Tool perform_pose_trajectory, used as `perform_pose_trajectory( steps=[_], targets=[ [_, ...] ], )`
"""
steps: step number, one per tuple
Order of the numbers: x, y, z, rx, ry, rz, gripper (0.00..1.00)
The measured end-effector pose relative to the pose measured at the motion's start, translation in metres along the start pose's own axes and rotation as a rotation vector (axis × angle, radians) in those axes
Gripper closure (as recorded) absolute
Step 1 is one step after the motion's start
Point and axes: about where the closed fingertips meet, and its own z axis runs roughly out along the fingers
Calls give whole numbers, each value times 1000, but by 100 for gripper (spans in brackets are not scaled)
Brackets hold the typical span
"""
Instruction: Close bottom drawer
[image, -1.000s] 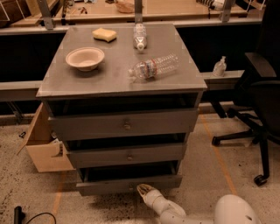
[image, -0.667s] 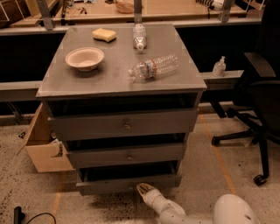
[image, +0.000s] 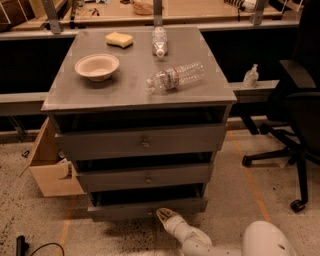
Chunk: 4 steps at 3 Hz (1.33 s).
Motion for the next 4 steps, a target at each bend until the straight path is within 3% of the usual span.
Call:
perform_pose_trajectory(
  steps=[4],
  targets=[
    [-3, -12, 10, 9, -3, -16, 100]
  ],
)
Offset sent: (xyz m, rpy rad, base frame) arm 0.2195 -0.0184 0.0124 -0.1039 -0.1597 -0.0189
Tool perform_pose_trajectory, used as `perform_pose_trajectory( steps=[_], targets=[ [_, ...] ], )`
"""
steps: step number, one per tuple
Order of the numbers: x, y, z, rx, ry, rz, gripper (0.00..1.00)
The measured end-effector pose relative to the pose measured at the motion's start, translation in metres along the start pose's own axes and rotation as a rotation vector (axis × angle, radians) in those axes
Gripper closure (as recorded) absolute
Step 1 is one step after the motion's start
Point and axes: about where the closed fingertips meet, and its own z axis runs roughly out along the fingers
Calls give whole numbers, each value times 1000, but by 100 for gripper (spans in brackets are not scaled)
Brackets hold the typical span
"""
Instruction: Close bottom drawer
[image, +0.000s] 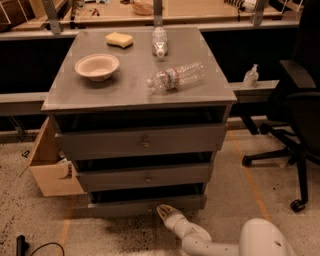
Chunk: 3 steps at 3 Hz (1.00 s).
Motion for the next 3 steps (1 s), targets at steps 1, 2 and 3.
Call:
perform_pose_trajectory(
  steps=[1, 2, 3],
  targets=[
    [0, 1, -1, 0, 0, 0, 100],
    [-1, -6, 6, 4, -2, -7, 100],
    [-1, -4, 4, 4, -1, -7, 100]
  ],
)
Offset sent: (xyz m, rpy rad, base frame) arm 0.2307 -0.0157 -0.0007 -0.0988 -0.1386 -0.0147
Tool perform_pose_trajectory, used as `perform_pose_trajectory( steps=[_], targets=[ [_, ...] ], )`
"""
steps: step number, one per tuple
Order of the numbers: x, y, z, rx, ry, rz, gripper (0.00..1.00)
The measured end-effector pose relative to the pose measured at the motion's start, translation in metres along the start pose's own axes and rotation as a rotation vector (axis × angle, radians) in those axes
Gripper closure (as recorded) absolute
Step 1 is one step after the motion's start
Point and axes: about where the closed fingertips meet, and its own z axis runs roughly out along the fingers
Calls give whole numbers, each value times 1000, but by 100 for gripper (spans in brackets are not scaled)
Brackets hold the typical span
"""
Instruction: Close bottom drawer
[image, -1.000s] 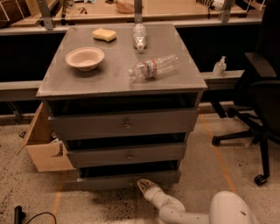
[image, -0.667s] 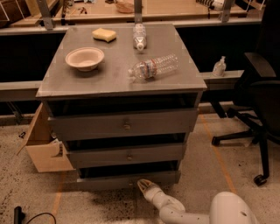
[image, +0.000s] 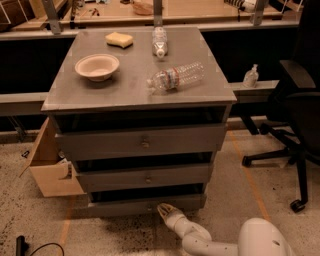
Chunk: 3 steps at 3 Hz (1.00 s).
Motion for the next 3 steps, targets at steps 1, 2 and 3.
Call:
perform_pose_trajectory(
  steps=[1, 2, 3],
  targets=[
    [-1, -4, 4, 2, -2, -7, 100],
    [-1, -4, 4, 2, -2, -7, 100],
    [-5, -8, 13, -30, 2, -10, 100]
  ],
)
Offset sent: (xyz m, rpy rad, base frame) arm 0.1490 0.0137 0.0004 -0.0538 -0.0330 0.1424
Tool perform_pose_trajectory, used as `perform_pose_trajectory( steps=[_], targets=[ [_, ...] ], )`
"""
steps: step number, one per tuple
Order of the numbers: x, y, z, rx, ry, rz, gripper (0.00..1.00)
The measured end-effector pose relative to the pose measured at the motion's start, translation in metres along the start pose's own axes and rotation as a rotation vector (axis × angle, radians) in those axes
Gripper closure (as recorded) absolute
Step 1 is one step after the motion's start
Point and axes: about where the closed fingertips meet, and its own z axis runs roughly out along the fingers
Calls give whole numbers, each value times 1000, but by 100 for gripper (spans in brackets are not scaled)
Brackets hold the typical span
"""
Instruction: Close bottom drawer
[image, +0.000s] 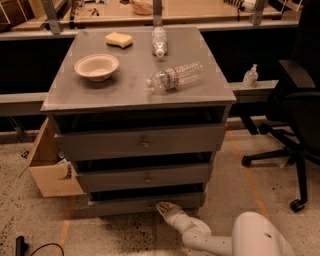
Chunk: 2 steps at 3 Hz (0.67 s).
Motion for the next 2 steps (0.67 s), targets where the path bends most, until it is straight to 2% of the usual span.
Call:
perform_pose_trajectory(
  steps=[1, 2],
  targets=[
    [0, 2, -2, 0, 0, 0, 100],
    [-2, 5, -4, -44, 11, 9, 100]
  ],
)
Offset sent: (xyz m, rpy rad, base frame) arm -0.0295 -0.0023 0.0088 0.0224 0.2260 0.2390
